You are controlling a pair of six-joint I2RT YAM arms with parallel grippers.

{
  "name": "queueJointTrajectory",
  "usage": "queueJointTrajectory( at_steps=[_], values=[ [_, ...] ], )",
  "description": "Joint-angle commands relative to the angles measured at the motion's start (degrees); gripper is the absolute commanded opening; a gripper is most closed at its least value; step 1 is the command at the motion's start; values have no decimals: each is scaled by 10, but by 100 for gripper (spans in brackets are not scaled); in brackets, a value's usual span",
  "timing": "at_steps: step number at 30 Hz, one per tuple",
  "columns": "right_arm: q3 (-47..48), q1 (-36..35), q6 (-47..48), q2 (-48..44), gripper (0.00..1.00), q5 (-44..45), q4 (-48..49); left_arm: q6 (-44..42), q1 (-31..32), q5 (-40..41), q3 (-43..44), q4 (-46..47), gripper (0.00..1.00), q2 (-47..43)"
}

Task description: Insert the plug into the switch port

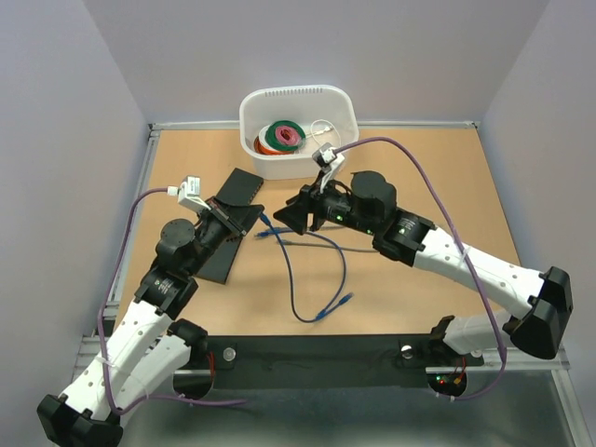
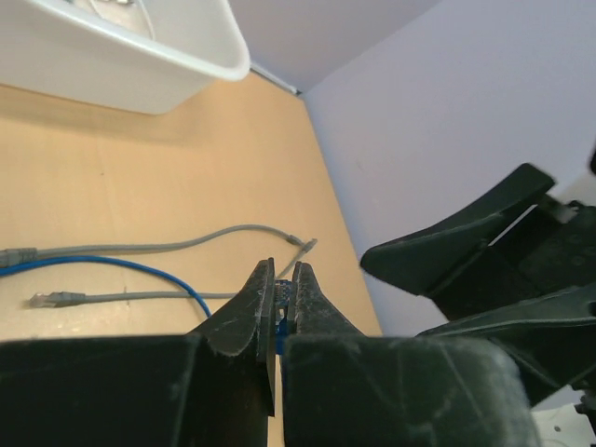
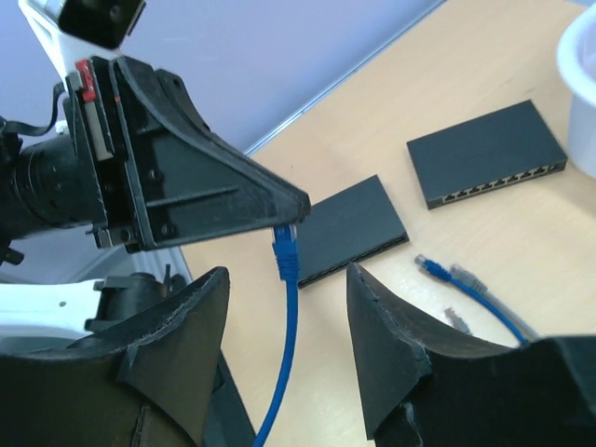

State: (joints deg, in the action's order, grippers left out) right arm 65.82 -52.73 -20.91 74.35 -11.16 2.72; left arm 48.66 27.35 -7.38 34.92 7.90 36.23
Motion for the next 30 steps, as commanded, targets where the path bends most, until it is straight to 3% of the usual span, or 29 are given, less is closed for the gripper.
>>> queueJointTrajectory(
  at_steps=[1, 7, 30],
  values=[
    [49, -17, 53, 20, 58, 38, -42, -9, 2, 24, 24, -3, 0, -5],
    [65, -40, 66, 51, 44, 83, -61, -9, 2, 23, 21, -4, 0, -8],
    [101, -75, 68, 96, 38, 140, -67, -7, 2, 21, 7, -4, 0, -14]
  ],
)
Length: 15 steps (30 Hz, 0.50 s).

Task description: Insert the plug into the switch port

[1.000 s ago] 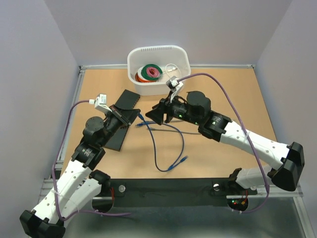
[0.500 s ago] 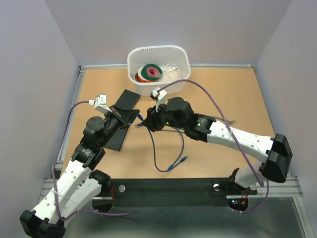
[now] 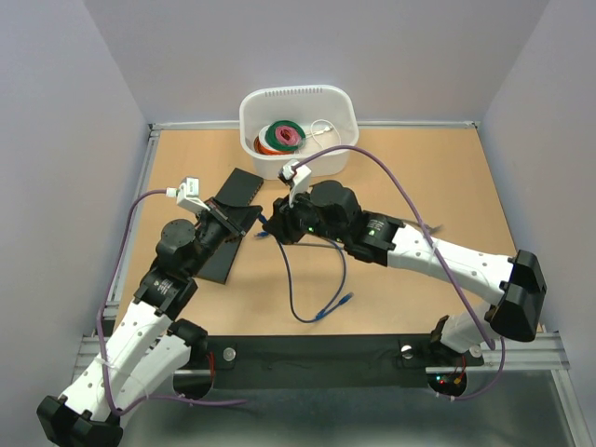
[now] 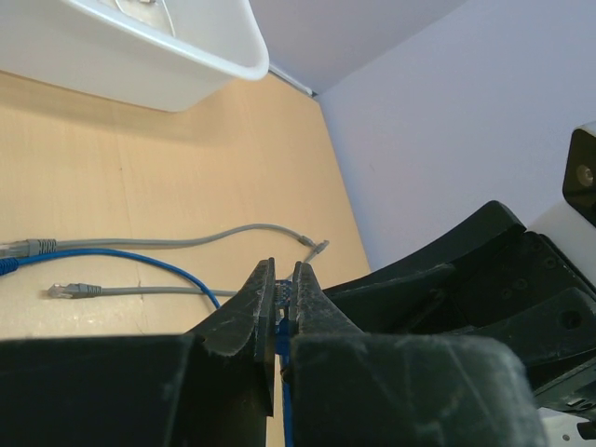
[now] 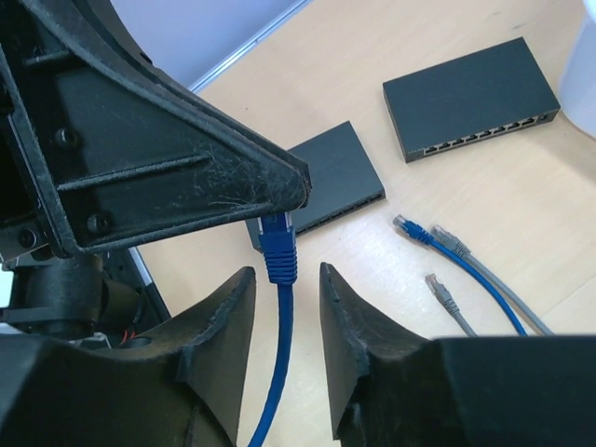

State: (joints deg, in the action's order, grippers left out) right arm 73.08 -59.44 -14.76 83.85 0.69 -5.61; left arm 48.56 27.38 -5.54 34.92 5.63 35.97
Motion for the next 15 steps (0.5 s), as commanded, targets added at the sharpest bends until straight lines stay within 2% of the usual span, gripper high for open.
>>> queueJointTrajectory(
  at_steps=[1, 15],
  values=[
    [29, -9, 7, 2, 37, 20, 17, -6, 2, 3, 7, 19, 0, -11],
    [35, -11, 4, 11, 27, 46, 17, -5, 2, 3, 1, 18, 0, -12]
  ],
)
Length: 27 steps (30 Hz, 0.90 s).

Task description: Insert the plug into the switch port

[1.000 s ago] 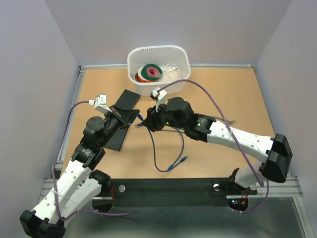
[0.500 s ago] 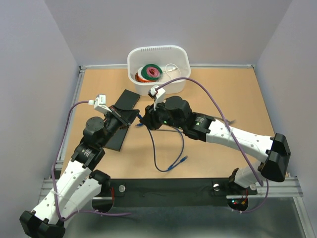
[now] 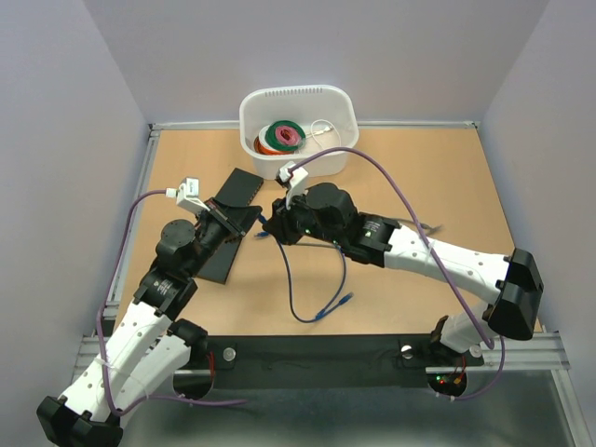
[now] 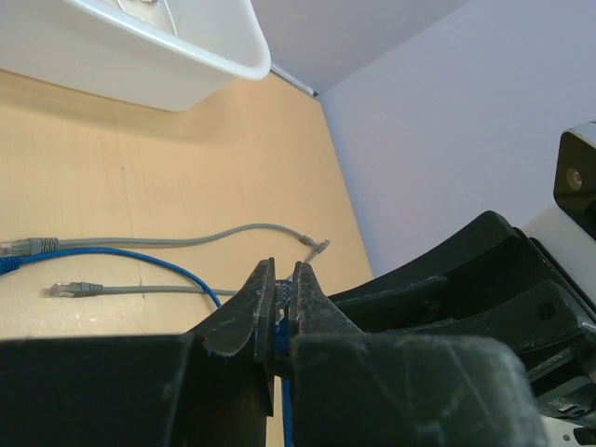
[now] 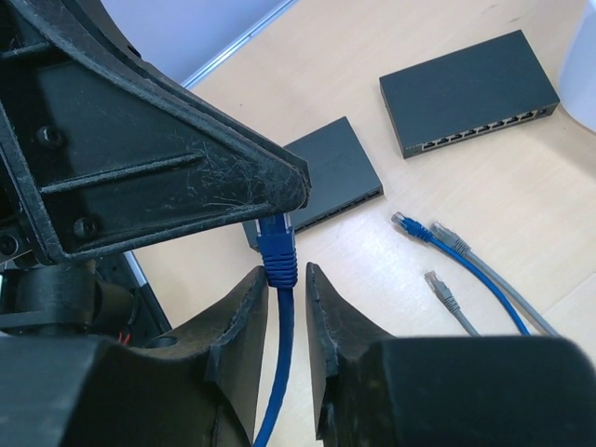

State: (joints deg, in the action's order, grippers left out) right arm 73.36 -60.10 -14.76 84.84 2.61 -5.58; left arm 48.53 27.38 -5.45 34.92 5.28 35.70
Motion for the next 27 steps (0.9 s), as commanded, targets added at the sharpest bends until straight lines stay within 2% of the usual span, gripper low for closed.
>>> queueJointTrajectory(
  at_steps=[1, 11, 14, 15, 16, 17, 18, 21, 24, 27],
  values=[
    [33, -5, 4, 1, 26, 27, 16, -3, 2, 2, 1, 23, 0, -11],
    [14, -10, -4, -2, 3, 36, 20, -14, 1, 9, -4, -7, 0, -14],
    [-7, -10, -9, -12, 0, 41, 20, -34, 1, 27, 0, -49, 20, -15],
    [-12, -11, -11, -14, 0, 47, 21, -45, 1, 36, 0, -52, 36, -18],
    [-26, -10, -15, -16, 0, 49, 22, -51, 0, 39, 0, -68, 43, -19],
    [-32, -10, -18, -19, 0, 51, 21, -60, 1, 47, 1, -88, 54, -22],
    [-39, -10, -19, -19, 0, 52, 22, -60, 1, 50, 2, -98, 60, -24],
    [-68, -10, -35, -14, 1, 53, 21, -93, 0, 106, 22, -154, 75, -27],
    [-95, -10, -50, -7, 0, 53, 21, -126, -4, 181, 54, -227, 83, -15],
    [-110, -10, -60, 4, 0, 49, 22, -172, -15, 212, 85, -264, 88, 2]
  ],
)
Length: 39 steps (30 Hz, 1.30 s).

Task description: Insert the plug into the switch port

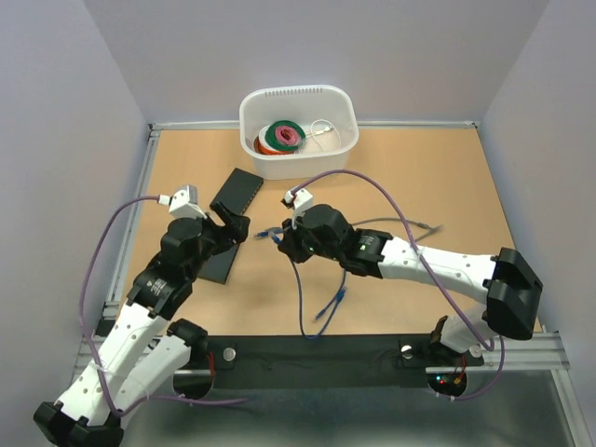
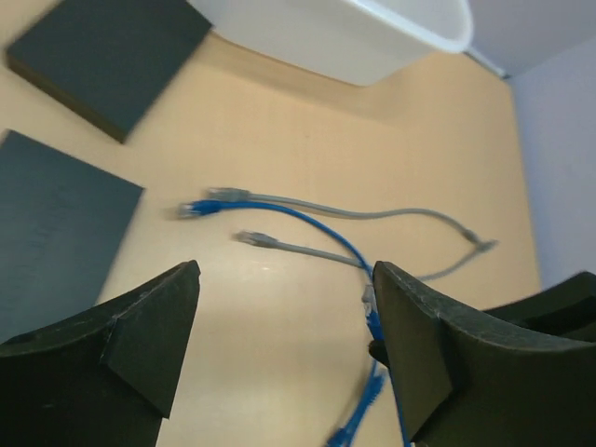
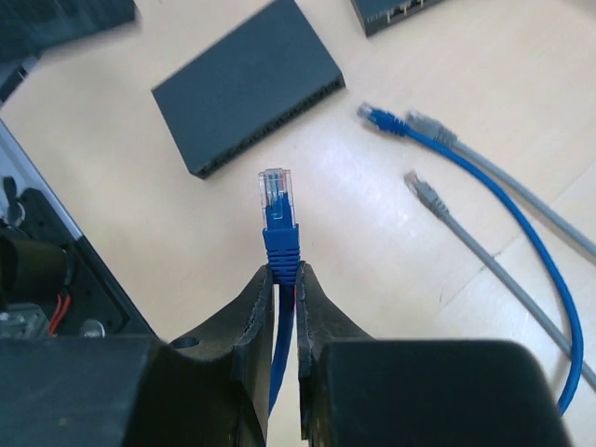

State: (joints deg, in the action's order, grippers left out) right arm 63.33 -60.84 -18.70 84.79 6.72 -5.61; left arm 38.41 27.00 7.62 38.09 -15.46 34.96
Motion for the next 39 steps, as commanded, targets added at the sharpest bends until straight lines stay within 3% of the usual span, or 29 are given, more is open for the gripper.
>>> queueJointTrajectory(
  at_steps=[1, 12, 17, 26, 39],
  values=[
    [-11, -2, -26, 16, 0, 7, 21, -81, -18, 82, 59, -62, 89, 16],
    [27, -5, -26, 123, 0, -27, 20, -174, -220, -109, 77, -22, 90, 149],
    [51, -5, -6, 155, 0, -32, 21, -219, -306, -149, 109, -22, 90, 184],
    [108, -7, 29, 234, 0, -65, 20, -189, -369, -180, 82, -1, 91, 289],
    [185, -29, 51, 320, 0, -128, 12, -189, -373, -195, 59, 46, 83, 363]
  ],
)
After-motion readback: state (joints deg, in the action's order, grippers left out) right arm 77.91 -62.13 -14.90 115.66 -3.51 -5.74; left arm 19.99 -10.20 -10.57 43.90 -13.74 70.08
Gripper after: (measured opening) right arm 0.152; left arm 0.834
